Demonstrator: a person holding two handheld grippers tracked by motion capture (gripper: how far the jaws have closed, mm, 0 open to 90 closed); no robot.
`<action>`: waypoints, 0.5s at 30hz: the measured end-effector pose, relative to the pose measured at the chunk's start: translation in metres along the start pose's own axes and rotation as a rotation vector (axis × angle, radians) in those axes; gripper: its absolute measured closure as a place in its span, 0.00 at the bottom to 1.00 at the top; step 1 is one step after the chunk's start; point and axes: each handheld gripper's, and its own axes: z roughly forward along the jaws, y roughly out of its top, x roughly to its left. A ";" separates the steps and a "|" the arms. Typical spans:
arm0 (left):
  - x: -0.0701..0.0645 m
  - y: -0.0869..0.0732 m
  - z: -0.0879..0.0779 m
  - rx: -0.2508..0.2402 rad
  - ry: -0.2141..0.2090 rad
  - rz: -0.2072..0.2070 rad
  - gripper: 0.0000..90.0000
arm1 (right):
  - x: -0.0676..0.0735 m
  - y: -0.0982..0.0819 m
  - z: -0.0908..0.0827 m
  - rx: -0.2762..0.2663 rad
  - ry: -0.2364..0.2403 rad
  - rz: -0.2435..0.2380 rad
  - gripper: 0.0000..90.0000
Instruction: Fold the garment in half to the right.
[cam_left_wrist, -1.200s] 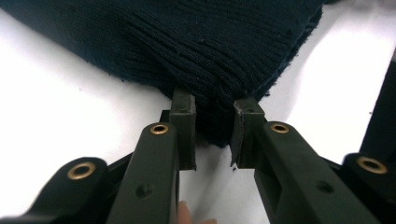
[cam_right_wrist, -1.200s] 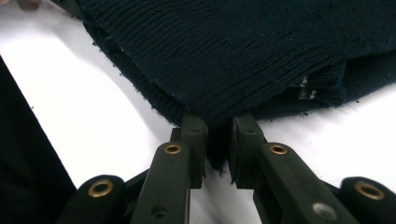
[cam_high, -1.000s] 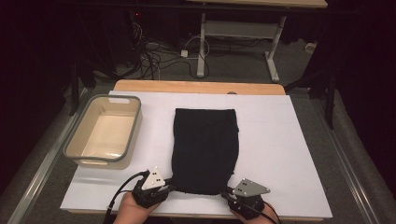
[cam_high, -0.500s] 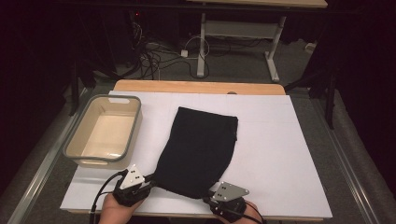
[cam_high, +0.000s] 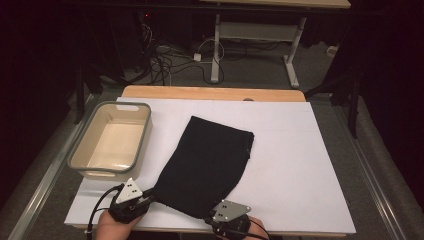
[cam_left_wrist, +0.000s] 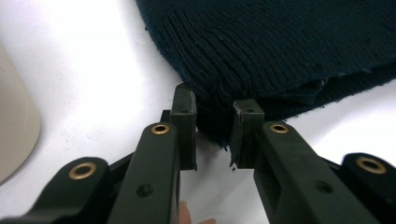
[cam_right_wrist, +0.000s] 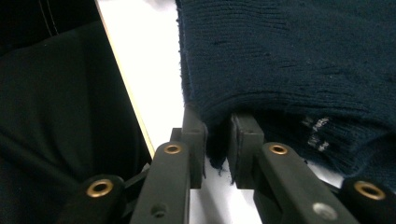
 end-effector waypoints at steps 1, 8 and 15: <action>0.000 0.000 0.000 -0.006 -0.012 -0.006 0.78 | 0.000 0.000 0.000 0.001 0.008 0.004 0.81; -0.003 0.003 -0.012 -0.102 -0.021 -0.003 0.48 | -0.004 -0.001 -0.015 -0.072 0.033 0.055 0.57; -0.009 0.014 -0.017 -0.226 -0.054 -0.004 0.31 | -0.015 -0.004 -0.040 -0.166 -0.041 0.076 0.44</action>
